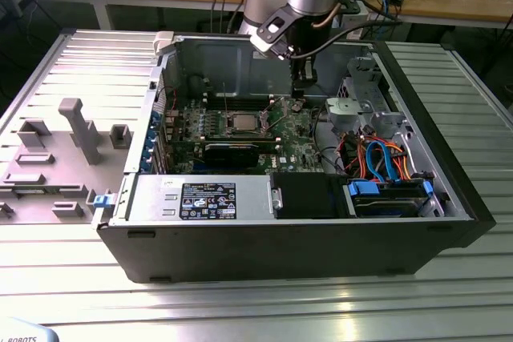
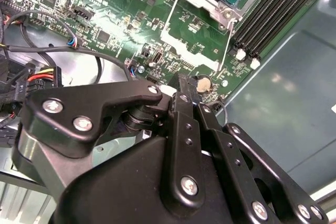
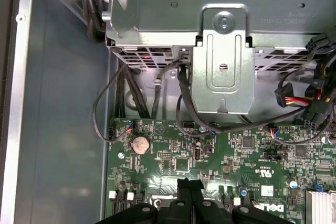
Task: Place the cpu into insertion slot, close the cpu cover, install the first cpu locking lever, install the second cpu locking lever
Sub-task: 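Close the cpu cover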
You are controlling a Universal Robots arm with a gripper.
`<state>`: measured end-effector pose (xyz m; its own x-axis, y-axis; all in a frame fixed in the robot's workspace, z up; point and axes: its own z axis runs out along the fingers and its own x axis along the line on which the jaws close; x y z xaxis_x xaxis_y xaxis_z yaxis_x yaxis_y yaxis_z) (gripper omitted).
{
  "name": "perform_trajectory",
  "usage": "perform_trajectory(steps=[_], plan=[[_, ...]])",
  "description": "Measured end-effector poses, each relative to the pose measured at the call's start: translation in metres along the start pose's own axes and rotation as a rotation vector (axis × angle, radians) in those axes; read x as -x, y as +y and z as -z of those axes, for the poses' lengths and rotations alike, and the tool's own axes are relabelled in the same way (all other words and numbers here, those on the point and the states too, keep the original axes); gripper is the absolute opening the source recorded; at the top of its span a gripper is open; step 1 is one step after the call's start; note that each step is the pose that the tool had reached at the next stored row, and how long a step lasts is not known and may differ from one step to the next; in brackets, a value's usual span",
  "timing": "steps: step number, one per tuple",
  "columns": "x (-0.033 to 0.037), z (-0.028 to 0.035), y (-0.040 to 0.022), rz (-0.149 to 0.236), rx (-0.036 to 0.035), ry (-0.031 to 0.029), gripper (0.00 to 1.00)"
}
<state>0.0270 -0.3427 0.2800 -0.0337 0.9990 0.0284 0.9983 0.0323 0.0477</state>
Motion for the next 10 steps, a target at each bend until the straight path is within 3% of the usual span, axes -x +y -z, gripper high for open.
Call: perform_trajectory(steps=[4,10], plan=[[0.0005,-0.0069,0.0076,0.0,-0.0073,0.0001,0.11],[0.0009,-0.0195,0.008,0.001,-0.0143,0.0003,0.11]])
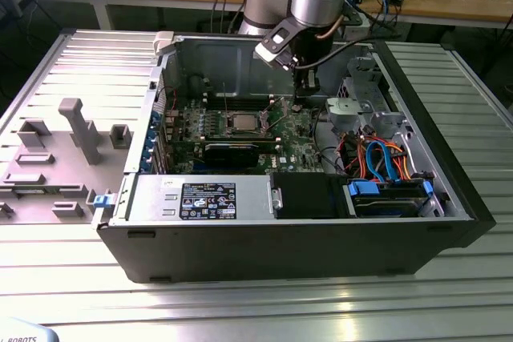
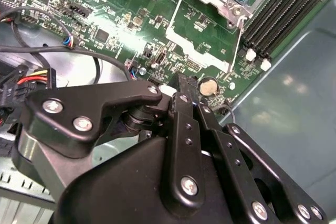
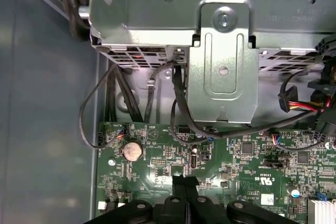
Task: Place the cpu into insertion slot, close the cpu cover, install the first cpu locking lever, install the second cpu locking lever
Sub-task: 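Close the cpu cover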
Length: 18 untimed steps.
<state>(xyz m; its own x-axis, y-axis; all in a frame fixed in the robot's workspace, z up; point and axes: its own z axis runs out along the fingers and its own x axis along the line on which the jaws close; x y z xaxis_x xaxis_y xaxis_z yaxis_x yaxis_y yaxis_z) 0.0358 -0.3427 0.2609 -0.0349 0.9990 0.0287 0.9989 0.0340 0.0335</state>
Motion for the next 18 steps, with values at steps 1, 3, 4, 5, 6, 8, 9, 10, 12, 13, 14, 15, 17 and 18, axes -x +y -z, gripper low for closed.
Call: perform_trajectory(steps=[1,3,4,5,6,8,9,10,12,13,14,15,17,18], plan=[[0.0001,-0.0019,-0.0001,0.0,-0.0014,0.0,0.11],[0.0002,-0.0063,-0.0002,0.0,-0.0051,0.0002,0.11],[0.0002,-0.0081,-0.0003,0.0,-0.0067,0.0002,0.11],[0.0003,-0.0109,-0.0003,0.0,-0.0097,0.0004,0.11],[0.0003,-0.0117,-0.0004,0.0,-0.0107,0.0005,0.11],[0.0004,-0.012,-0.001,0.001,-0.0112,0.0001,0.11],[0.0003,-0.012,-0.0017,0.001,-0.0112,0.0003,0.11],[0.0003,-0.0121,-0.0028,0.001,-0.0112,0.0004,0.11],[0.0002,-0.012,-0.0048,0.001,-0.0112,0.0004,0.11],[0.0002,-0.012,-0.0054,0.001,-0.0112,0.0004,0.11],[0.0001,-0.012,-0.0064,0.001,-0.0112,0.0004,0.11],[0.0001,-0.0119,-0.0081,0.001,-0.0112,0.0004,0.11],[0.0,-0.0117,-0.0103,0.001,-0.0112,0.0004,0.11],[-0.0001,-0.0117,-0.0118,0.001,-0.0112,0.0004,0.11]])
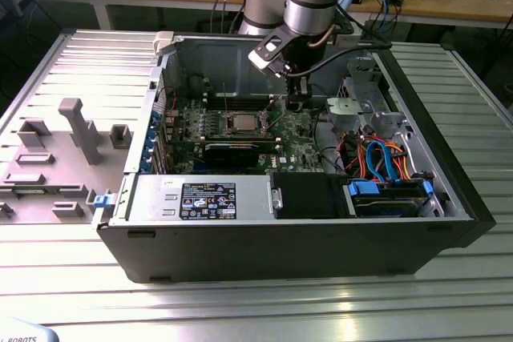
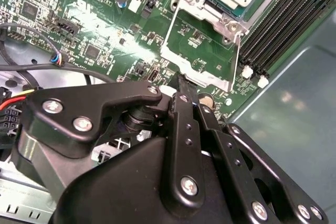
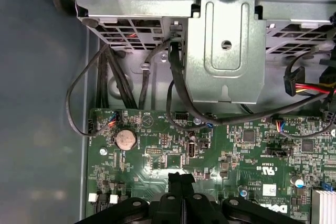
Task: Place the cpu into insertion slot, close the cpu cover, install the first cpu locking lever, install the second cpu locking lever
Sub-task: 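Close the cpu cover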
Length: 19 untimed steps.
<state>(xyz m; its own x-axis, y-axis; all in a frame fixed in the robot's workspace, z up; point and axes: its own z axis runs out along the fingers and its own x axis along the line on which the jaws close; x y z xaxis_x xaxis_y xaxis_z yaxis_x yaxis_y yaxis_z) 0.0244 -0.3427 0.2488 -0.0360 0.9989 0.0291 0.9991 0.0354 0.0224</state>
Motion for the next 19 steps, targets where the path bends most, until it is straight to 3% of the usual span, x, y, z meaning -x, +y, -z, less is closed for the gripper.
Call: perform_trajectory(steps=[5,19], plan=[[-0.0002,0.0004,-0.0068,0.0,0.0,0.0001,0.11],[-0.0004,0.0005,-0.0111,0.0,0.0,0.0,0.11]])
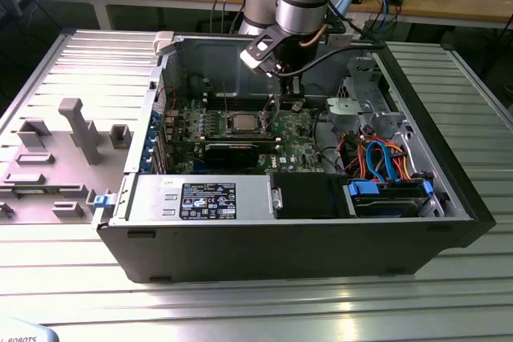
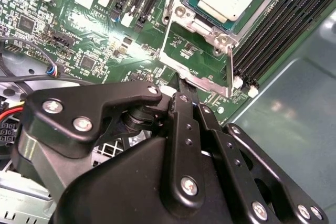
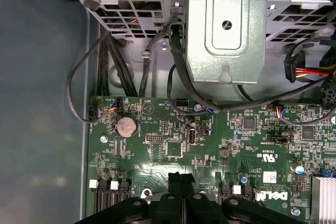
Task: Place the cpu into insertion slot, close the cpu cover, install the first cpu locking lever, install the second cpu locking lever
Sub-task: 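Close the cpu cover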
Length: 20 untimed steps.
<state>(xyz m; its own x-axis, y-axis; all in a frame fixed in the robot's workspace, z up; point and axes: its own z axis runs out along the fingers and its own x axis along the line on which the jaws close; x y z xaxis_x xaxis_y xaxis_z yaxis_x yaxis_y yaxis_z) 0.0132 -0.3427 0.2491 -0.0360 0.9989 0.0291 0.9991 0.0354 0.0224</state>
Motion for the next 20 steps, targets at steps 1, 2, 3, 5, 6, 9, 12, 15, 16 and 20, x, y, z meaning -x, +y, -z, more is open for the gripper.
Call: perform_trajectory(steps=[1,2,3,5,6,9,12,15,16,20], plan=[[0.0,0.0,-0.0002,0.0,-0.0001,-0.0001,0.11],[0.0,0.0,-0.0004,0.0,-0.0001,0.0,0.11],[0.0,0.0,-0.001,0.0,-0.0001,-0.0001,0.11],[-0.0001,-0.0001,-0.0016,0.0,-0.0001,-0.0001,0.11],[-0.0001,-0.0002,-0.0017,0.0,-0.0001,-0.0001,0.11],[-0.0001,-0.0002,-0.0022,0.0,-0.0001,-0.0001,0.11],[-0.0001,-0.0002,-0.0027,0.0,-0.0001,-0.0001,0.11],[-0.0001,-0.0002,-0.003,0.0,-0.0001,-0.0001,0.11],[-0.0001,-0.0002,-0.0031,0.0,-0.0001,0.0,0.11],[-0.0002,-0.0002,-0.0047,0.0,-0.0001,0.0,0.11]])
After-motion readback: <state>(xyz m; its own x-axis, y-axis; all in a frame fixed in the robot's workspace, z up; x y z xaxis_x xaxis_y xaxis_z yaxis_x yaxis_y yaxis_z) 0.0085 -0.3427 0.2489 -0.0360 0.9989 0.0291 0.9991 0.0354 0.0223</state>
